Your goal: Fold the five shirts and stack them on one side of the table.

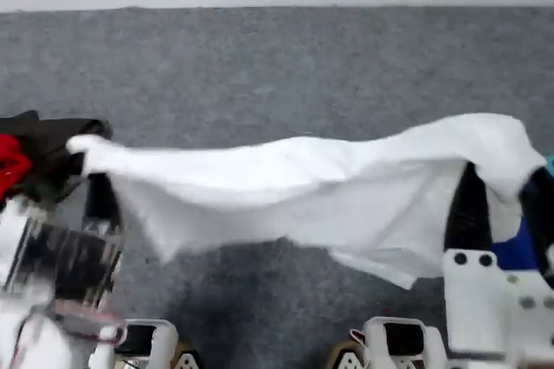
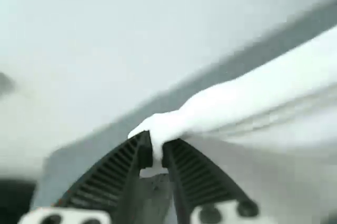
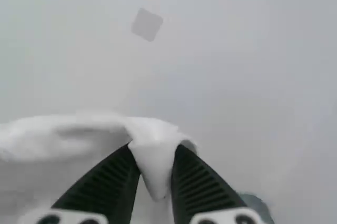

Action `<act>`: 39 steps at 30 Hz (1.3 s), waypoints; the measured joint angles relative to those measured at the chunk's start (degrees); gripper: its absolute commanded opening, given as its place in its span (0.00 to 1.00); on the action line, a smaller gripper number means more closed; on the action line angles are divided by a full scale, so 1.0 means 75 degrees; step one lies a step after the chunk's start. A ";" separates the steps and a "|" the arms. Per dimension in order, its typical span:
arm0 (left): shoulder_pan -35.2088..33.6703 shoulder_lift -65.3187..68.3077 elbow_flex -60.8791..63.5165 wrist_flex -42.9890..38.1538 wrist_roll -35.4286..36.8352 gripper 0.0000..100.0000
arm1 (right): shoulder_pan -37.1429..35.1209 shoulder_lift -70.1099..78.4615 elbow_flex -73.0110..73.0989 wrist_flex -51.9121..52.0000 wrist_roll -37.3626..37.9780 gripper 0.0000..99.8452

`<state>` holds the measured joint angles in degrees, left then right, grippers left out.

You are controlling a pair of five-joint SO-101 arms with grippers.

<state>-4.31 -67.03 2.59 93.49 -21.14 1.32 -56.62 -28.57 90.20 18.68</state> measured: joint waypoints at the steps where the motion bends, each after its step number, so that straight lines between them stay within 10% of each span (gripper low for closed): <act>1: -0.0188 -0.0047 -0.0117 0.0035 0.0012 0.01 | 0.0082 0.0000 0.0012 0.0000 0.0000 0.01; 11: -0.1090 -0.0059 0.1301 -0.1114 0.0023 0.01 | 0.0141 0.1547 0.1922 -0.0668 0.0000 0.01; 21: -0.1137 0.0023 0.6212 -0.5556 0.0035 0.01 | -0.0844 0.4525 0.5322 -0.4982 0.0023 0.01; 28: -0.1137 0.0023 0.8381 -0.8193 0.0047 0.01 | -0.0985 0.6494 0.4864 -0.6658 0.0023 0.01; 39: -0.1137 0.0023 0.9342 -0.8627 0.0059 0.01 | -0.1008 0.9870 0.1958 -0.6752 0.0844 0.01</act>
<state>-12.84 -66.86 72.66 28.79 -20.70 -6.24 17.41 -13.89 39.56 25.01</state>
